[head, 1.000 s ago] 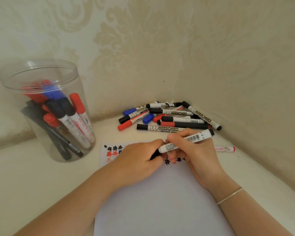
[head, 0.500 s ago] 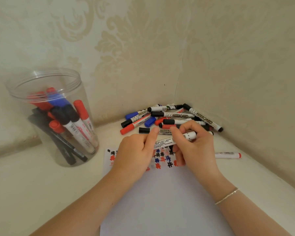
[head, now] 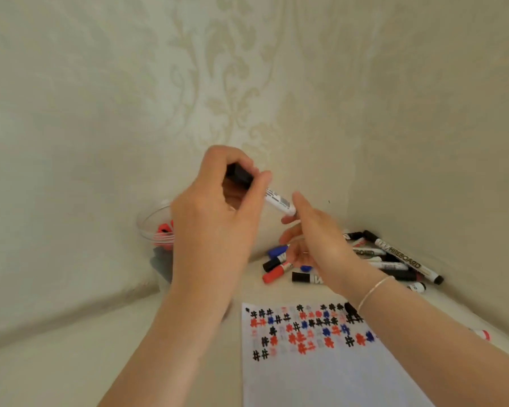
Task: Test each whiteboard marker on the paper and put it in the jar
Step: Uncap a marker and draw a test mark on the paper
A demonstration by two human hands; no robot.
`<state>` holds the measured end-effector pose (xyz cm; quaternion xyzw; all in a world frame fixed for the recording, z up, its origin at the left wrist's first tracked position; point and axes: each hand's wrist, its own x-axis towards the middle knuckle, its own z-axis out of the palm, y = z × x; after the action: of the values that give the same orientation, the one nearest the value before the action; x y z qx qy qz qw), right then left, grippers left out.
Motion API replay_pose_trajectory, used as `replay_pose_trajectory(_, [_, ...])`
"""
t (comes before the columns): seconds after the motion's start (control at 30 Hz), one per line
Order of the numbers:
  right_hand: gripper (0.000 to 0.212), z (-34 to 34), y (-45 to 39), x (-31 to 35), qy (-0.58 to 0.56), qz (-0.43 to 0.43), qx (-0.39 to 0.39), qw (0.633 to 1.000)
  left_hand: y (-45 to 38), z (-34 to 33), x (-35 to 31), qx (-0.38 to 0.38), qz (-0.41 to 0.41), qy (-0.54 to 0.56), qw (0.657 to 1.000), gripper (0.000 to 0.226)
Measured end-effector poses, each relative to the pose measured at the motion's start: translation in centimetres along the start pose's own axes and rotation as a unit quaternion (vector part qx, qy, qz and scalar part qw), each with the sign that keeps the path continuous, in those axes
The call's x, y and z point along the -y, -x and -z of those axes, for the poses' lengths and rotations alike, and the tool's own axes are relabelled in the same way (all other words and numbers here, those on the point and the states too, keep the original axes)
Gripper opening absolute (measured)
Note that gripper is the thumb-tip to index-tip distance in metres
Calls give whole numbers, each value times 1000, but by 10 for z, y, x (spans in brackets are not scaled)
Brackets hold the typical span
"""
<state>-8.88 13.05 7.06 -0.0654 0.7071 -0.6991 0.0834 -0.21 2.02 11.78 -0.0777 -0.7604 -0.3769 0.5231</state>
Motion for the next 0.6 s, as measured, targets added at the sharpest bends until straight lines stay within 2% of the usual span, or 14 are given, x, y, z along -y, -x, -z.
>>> replay_pose_trajectory(0.03, [28, -3, -5, -2, 131, 49, -15, 990, -7, 9, -2, -34, -35, -12, 999, 14])
replay_pose_trajectory(0.07, [17, -4, -10, -7, 301, 116, -26, 946, -13, 17, -3, -61, -65, -30, 996, 15])
replay_pose_trajectory(0.1, [16, -4, -12, -13, 463, 171, -15, 869, -18, 25, -3, -81, -89, -52, 991, 18])
replay_pose_trajectory(0.13, [24, -5, -13, -21, 580, 201, 15, 789, -23, 31, -1, -96, -103, -79, 987, 21])
replay_pose_trajectory(0.17, [31, -6, -13, -31, 652, 207, 51, 728, -27, 35, 3, -103, -104, -108, 983, 23])
replay_pose_trajectory(0.2, [36, -7, -15, -40, 695, 207, 75, 685, -29, 38, 7, -104, -97, -137, 980, 23])
replay_pose_trajectory(0.23, [38, -9, -16, -49, 724, 209, 85, 651, -30, 39, 13, -99, -86, -167, 977, 22])
replay_pose_trajectory(0.3, [41, -12, -21, -62, 753, 226, 91, 611, -29, 39, 25, -78, -64, -222, 970, 16])
replay_pose_trajectory(0.37, [41, -12, -28, -71, 762, 242, 89, 594, -26, 38, 35, -43, -38, -267, 962, 11])
replay_pose_trajectory(0.43, [37, -12, -29, -73, 748, 269, 101, 598, -23, 36, 42, 2, -14, -294, 956, 10])
replay_pose_trajectory(0.5, [28, -11, -28, -71, 711, 360, 88, 597, -22, 34, 49, 66, 18, -302, 951, 16])
replay_pose_trajectory(0.53, [26, -9, -31, -73, 677, 399, 81, 613, -22, 34, 53, 108, 43, -303, 946, 19])
replay_pose_trajectory(0.6, [19, -5, -31, -72, 565, 450, 83, 686, -26, 34, 59, 192, 100, -312, 925, 25])
